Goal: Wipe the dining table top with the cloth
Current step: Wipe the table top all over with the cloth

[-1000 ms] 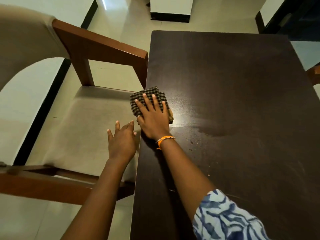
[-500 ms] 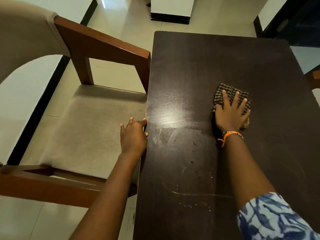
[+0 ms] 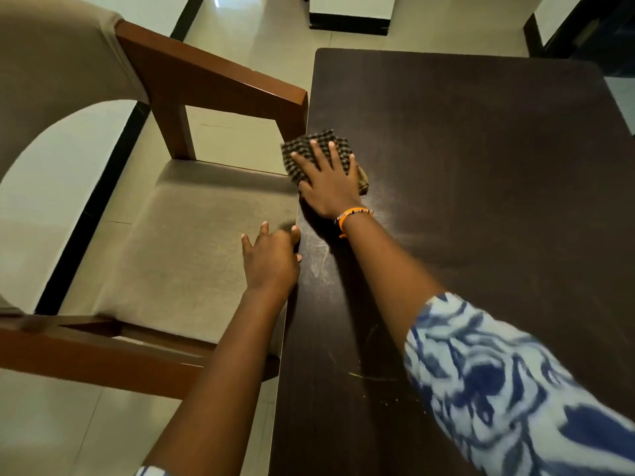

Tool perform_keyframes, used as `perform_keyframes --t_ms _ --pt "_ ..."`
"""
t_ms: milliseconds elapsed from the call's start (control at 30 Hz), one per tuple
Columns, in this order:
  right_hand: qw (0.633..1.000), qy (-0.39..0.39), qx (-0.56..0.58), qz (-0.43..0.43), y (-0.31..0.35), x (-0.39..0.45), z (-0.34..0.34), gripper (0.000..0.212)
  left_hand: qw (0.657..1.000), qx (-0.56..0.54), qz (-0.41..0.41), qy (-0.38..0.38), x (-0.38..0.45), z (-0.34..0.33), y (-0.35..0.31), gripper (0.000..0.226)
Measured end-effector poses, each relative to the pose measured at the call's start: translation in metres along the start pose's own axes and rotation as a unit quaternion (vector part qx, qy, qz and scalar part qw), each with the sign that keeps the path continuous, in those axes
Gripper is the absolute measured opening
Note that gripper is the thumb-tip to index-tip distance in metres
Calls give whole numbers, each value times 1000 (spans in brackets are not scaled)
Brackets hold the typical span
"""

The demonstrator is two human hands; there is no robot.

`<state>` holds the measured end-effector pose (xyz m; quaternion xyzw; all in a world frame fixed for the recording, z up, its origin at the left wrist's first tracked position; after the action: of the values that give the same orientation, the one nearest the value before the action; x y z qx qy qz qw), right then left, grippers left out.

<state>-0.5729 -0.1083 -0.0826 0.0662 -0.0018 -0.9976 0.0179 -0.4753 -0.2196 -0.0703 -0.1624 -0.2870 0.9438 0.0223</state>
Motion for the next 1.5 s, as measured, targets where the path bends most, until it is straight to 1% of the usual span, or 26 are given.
perform_keyframes --t_ms 100,167,233,300,400,467,533,600,633,700,767,800,833,867,900,967,1067,1100,1167,1300,1400,1433,1500 --pt "998 -27 3 54 23 -53 -6 53 1000 9 -1 12 -8 -3 -4 42" --pt "995 -39 -12 87 20 -86 -10 54 1000 -3 -2 -10 -16 0 -4 42" --pt "995 -41 -20 85 -3 -107 -12 57 998 -34 7 -45 -24 8 1 43" --pt "998 -38 -20 34 -45 -120 -11 58 997 -63 13 -41 -29 9 5 48" --pt "995 -32 -30 -90 -128 -143 -13 59 998 -61 12 24 -32 -1 2 64" --pt "982 -27 -10 -186 -173 -166 -15 58 996 -49 15 67 -30 -8 2 73" --pt "964 -17 14 -263 -190 -178 -19 57 995 -46 15 90 -26 -10 2 74" --pt "956 1 26 -292 -179 -178 -22 57 993 -48 12 111 -22 -11 4 71" --pt "959 5 25 -283 -165 -173 -23 57 991 -50 12 120 -21 -12 6 70" --pt "971 11 20 -236 -127 -160 -21 58 987 -82 17 134 -20 -15 12 74" --pt "984 17 16 -179 -79 -145 -19 60 976 -170 29 135 -22 -19 18 80" --pt "989 18 15 -146 -51 -139 -17 60 969 -215 27 117 -25 -18 20 77" --pt "993 17 15 -112 -22 -133 -17 60 967 -242 17 82 -31 -14 21 71" --pt "997 17 17 -77 5 -128 -17 59 968 -249 5 40 -37 -10 22 63" --pt "999 16 17 -45 26 -126 -17 58 970 -243 -5 3 -43 -7 22 56" --pt "1000 15 10 5 44 -127 -18 57 976 -211 -10 -45 -52 -4 21 45" --pt "999 -1 9 45 27 -135 -17 58 989 -123 -19 -82 -57 1 14 41" --pt "999 -4 14 37 13 -138 -17 60 991 -92 -32 -87 -57 3 8 42" --pt "1000 -8 19 -9 -25 -148 -17 61 994 -54 -51 -84 -57 2 -4 41" --pt "991 -4 16 -134 -131 -179 -21 61 998 -7 -37 -57 -54 -8 -14 44" --pt "971 8 22 -237 -205 -207 -26 60 998 17 -34 -53 -54 -11 -15 46" --pt "961 7 30 -275 -219 -215 -28 59 998 21 -32 -50 -55 -12 -15 47" --pt "941 0 38 -336 -225 -223 -29 59 998 33 -26 -49 -56 -13 -16 48"
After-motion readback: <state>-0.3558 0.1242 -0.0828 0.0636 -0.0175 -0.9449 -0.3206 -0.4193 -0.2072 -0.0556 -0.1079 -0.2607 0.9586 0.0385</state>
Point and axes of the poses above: each hand's wrist, its own x-axis towards the middle knuckle, its own z-axis out of the back of the hand, y = z × x, the point moved 10 cm from there along x, towards the middle knuckle, and after that the axes turned 15 degrees about -x, right-handed, at the moved point
